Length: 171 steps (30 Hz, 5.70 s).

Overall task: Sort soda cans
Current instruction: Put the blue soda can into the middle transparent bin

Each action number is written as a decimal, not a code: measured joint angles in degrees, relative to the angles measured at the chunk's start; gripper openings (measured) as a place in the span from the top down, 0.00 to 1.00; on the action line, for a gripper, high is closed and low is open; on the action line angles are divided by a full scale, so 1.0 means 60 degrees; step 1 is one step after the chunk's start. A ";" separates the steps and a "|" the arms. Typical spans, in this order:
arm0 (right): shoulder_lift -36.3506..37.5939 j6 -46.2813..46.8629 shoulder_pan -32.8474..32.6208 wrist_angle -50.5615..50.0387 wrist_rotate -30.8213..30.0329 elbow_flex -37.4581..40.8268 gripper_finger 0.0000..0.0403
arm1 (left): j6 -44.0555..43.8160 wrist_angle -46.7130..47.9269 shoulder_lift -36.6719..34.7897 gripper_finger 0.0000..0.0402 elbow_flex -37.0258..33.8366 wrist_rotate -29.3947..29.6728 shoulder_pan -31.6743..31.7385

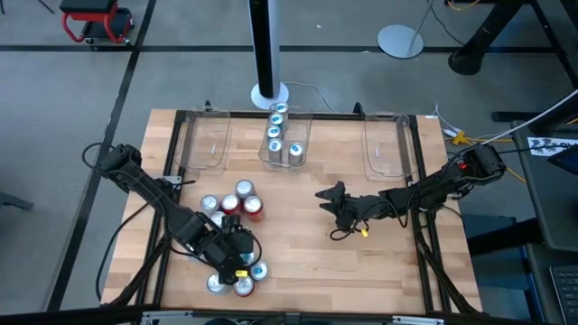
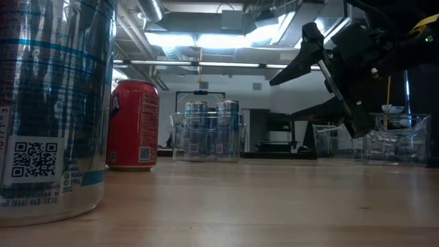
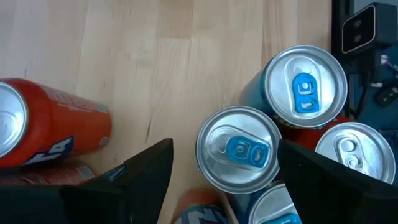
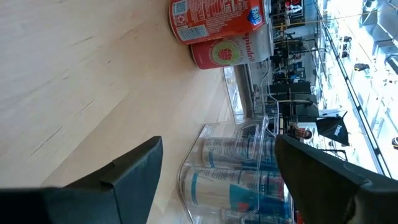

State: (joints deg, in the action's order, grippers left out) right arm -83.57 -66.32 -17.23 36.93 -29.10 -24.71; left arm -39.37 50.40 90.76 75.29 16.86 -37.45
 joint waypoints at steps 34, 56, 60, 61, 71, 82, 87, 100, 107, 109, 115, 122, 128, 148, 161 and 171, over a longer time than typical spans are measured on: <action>0.0000 0.0004 0.0000 -0.0068 0.0004 0.0004 0.23 | 0.0818 -0.0473 -0.0047 0.01 0.0000 -0.0958 0.0366; 0.0003 0.0036 0.0000 -0.0104 0.0004 0.0004 0.23 | 0.0225 -0.0118 0.0648 0.02 0.0000 -0.0587 0.0210; 0.0000 0.0040 0.0000 -0.0102 0.0004 0.0004 0.23 | 0.0291 -0.0074 0.0861 0.02 0.0004 -0.0685 0.0226; 0.0000 0.0040 0.0000 -0.0095 0.0004 0.0004 0.23 | 0.0301 -0.0049 0.0875 0.02 0.0004 -0.0688 0.0251; 0.0002 0.0044 0.0000 -0.0091 0.0004 0.0004 0.23 | 0.0543 -0.0014 0.0892 0.08 0.0004 -0.0634 0.0403; 0.0000 0.0058 0.0000 -0.0093 0.0004 0.0004 0.23 | 0.0845 0.0031 0.0845 0.38 0.0004 -0.0623 0.0454; 0.0001 0.0066 0.0000 -0.0086 0.0000 0.0004 0.23 | 0.0888 0.0136 0.0541 0.43 0.0039 -0.0630 0.0497; 0.0001 0.0065 0.0000 -0.0062 0.0000 0.0004 0.23 | 0.1209 0.1473 0.0229 0.42 0.1179 -0.0331 0.0877; 0.0003 0.0019 0.0000 -0.0017 0.0000 0.0004 0.23 | 0.2277 0.2088 0.0226 0.42 0.2353 0.0043 0.1340; 0.0000 0.0015 0.0000 -0.0018 0.0000 0.0004 0.23 | 0.2655 0.2167 0.0226 0.42 0.2719 0.0052 0.1517; 0.0000 0.0011 0.0000 -0.0022 0.0000 0.0004 0.23 | 0.3860 0.2393 0.0219 0.42 0.3669 0.0695 0.2095; 0.0001 0.0007 0.0000 -0.0025 0.0000 0.0004 0.23 | 0.5363 0.2118 0.0219 0.41 0.4263 0.1489 0.3316; 0.0000 0.0086 0.0000 -0.0018 0.0000 0.0004 0.23 | 0.6126 0.1618 0.0219 0.41 0.4291 0.1625 0.5084; 0.0000 0.0219 0.0004 -0.0078 -0.0749 0.0004 0.23 | 0.6737 -0.0519 0.0581 0.41 0.4232 -0.0793 0.9931; 0.0000 0.0215 0.0004 -0.0123 -0.0761 0.0004 0.23 | 0.6534 -0.1912 0.2380 0.41 0.4218 -0.1099 1.0850; 0.0000 0.0179 0.0004 -0.0214 -0.0758 0.0004 0.23 | 0.5814 -0.2399 0.3512 0.41 0.4218 -0.1146 1.1467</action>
State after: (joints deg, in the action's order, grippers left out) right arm -83.57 -65.25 -17.21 35.64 -33.65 -24.69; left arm -4.49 36.01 111.83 100.60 9.99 31.36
